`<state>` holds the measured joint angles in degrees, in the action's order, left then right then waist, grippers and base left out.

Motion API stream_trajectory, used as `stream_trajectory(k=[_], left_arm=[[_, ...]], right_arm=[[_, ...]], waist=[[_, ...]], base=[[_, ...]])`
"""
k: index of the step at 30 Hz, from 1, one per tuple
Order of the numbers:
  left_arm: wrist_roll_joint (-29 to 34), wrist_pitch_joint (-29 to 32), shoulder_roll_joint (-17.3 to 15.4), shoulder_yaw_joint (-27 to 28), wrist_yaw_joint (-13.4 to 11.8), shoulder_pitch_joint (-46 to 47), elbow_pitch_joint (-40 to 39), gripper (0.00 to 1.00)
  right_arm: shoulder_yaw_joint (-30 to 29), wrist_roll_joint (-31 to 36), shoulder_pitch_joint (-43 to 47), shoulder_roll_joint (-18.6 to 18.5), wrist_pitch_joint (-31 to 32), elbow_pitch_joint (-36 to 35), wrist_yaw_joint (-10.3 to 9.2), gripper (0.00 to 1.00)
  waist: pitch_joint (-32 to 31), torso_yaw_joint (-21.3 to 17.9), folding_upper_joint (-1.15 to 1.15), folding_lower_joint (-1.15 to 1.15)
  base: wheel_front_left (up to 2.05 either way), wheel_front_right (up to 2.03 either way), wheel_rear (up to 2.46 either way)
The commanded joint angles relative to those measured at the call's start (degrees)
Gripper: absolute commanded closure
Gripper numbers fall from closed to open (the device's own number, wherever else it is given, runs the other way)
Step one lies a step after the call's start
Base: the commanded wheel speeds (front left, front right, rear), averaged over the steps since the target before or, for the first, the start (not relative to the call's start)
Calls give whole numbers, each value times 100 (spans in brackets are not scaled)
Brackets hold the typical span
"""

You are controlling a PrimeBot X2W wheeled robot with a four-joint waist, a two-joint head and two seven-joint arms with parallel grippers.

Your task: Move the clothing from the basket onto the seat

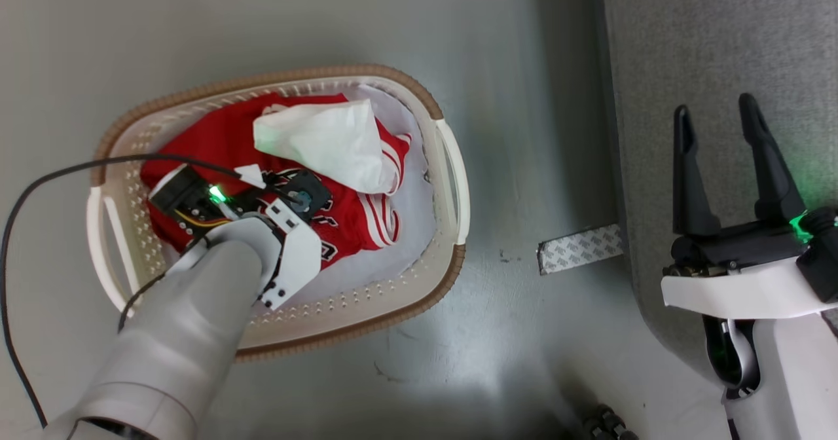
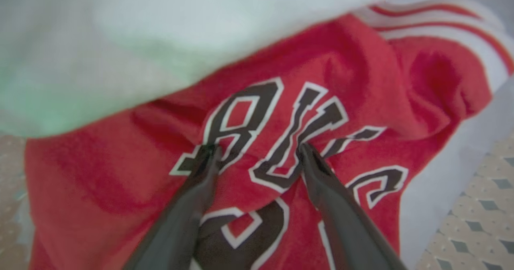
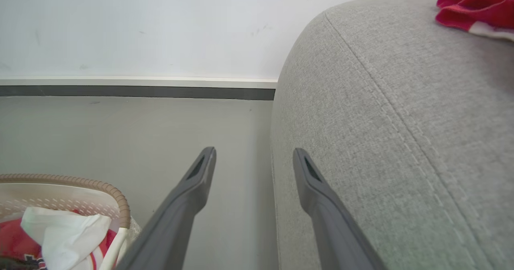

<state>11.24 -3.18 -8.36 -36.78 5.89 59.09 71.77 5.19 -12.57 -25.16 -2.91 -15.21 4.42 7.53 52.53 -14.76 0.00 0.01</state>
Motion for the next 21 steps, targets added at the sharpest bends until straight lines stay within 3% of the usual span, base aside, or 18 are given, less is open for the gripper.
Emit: stream_trajectory(k=[1, 3, 4, 12, 21], left_arm=[[57, -25, -67, -2, 8, 35, 33, 0], [-51, 0, -29, 24, 28, 32, 76, 0], [-85, -38, -3, 34, 27, 28, 87, 100], [-626, -548, 269, 327, 46, -242, 114, 100], [-1335, -1119, 500, 635, 104, -984, -45, 100]], right_arm=[[2, 26, -53, 2, 11, 51, -9, 0], [-11, 34, -46, 3, 14, 58, 5, 0], [-29, 31, -31, 3, 17, 64, 12, 0], [-136, 92, 102, -8, 9, 205, 7, 0], [-259, 222, 603, -8, 9, 569, -4, 0]], waist=[[107, -15, 0, -1], [140, -19, 0, -1], [142, -12, 0, -1], [-467, 279, 0, -1], [-2106, 756, 0, -1]], base=[[0, 0, 0], [0, 0, 0], [0, 0, 0], [0, 0, 0], [0, 0, 0]])
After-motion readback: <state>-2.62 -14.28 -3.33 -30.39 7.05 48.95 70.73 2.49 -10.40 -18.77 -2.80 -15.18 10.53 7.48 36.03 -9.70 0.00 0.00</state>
